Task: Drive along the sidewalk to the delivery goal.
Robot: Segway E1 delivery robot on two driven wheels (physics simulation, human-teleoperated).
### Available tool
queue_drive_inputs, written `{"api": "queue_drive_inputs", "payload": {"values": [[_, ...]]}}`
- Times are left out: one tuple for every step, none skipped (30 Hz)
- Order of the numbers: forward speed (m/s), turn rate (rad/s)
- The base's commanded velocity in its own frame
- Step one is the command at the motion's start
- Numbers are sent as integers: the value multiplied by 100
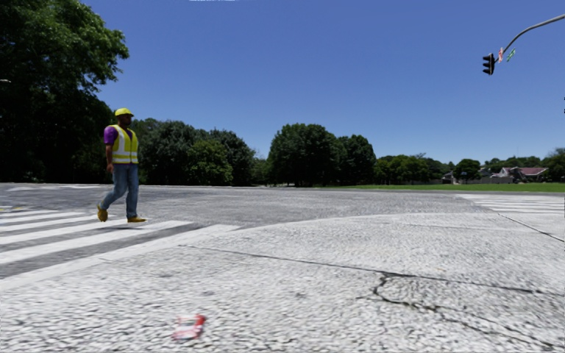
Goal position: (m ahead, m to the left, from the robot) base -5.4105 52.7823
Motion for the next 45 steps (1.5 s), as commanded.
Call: {"api": "queue_drive_inputs", "payload": {"values": [[138, 48], [139, 48], [141, 48], [141, 48], [143, 48], [143, 48], [143, 48], [144, 48], [145, 48], [146, 48], [146, 48], [146, 48], [146, 55], [146, 56], [147, 58], [147, 61], [147, 61], [147, 64], [149, 66], [151, 68], [151, 68], [153, 70], [154, 73], [154, 73], [155, 75], [155, 75], [155, 75], [155, 78], [155, 79], [155, 80], [155, 80], [155, 81], [155, 81], [155, 81], [155, 81], [155, 81], [155, 81], [155, 81], [155, 81], [156, 81], [156, 81], [156, 81], [157, 81], [166, 80], [166, 80]]}}
